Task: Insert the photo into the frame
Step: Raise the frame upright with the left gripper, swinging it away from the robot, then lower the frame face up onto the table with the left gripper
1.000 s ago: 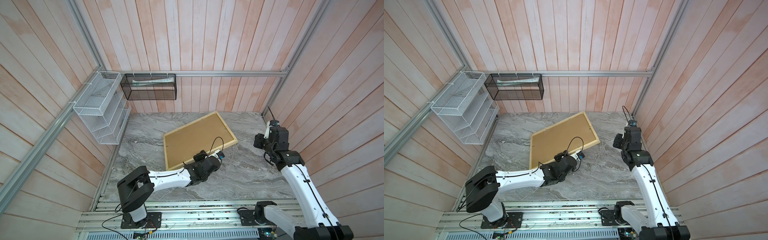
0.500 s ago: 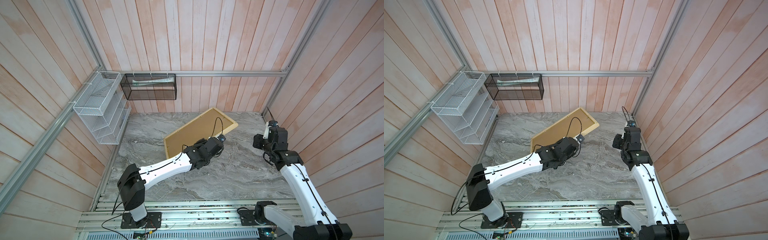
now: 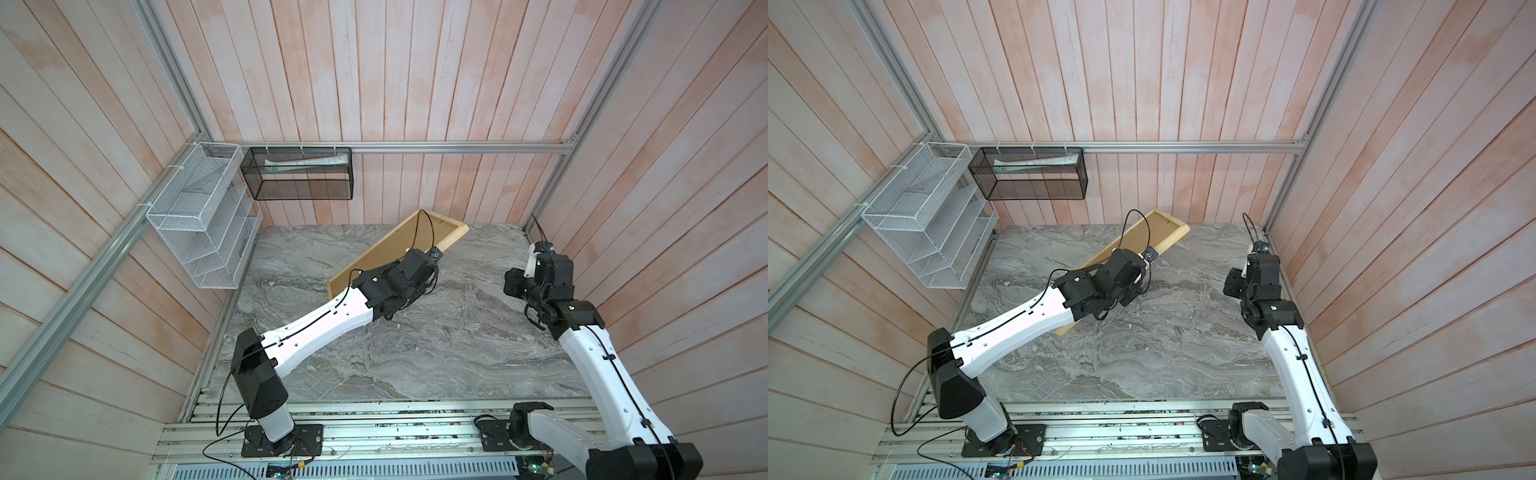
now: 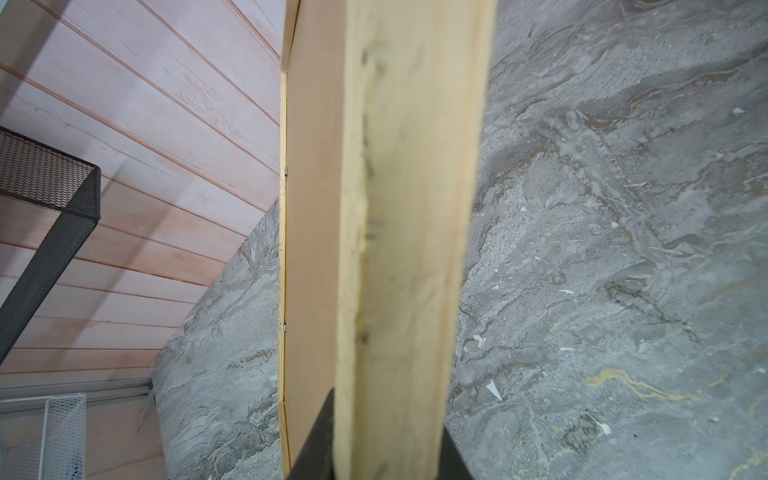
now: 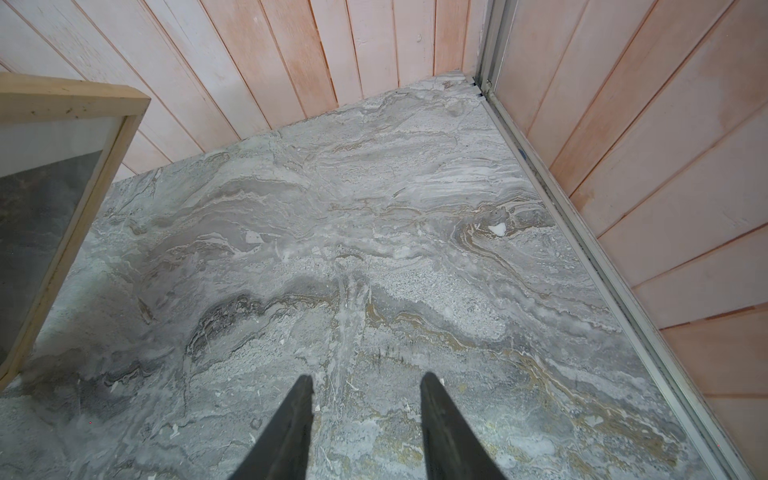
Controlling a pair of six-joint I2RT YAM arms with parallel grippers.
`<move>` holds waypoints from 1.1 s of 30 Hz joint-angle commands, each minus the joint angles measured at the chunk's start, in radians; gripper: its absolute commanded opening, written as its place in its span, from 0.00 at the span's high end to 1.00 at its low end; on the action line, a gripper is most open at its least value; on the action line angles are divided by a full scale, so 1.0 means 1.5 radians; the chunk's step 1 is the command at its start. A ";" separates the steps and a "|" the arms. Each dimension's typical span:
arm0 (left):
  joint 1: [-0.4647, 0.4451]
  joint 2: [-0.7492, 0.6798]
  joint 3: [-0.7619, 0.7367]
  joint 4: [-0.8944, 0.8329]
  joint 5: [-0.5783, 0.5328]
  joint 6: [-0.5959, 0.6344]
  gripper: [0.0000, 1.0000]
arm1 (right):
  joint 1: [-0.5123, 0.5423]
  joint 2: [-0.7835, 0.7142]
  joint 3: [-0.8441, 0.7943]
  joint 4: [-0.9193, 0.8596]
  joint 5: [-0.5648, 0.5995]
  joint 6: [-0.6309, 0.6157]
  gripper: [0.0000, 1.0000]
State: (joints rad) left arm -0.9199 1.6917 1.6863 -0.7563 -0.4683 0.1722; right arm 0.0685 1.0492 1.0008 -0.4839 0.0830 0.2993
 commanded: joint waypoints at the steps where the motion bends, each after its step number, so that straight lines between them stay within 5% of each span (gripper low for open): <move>1: 0.030 -0.040 0.044 0.049 0.150 -0.149 0.98 | -0.005 0.003 -0.011 0.014 -0.014 0.010 0.56; 15: 0.114 -0.043 0.165 0.049 0.321 -0.192 0.98 | -0.005 0.006 -0.025 0.022 -0.030 0.012 0.56; 20: 0.154 -0.045 0.185 0.070 0.441 -0.229 0.98 | -0.004 0.007 -0.032 0.028 -0.046 0.016 0.56; 33: 0.310 -0.076 0.078 0.227 0.742 -0.417 1.00 | -0.005 0.011 -0.049 0.041 -0.064 0.021 0.56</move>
State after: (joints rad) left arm -0.4980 1.6421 1.8313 -0.6418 0.4603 -0.3378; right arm 0.0681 1.0603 0.9394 -0.4397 0.0013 0.3218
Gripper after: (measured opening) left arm 0.242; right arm 0.441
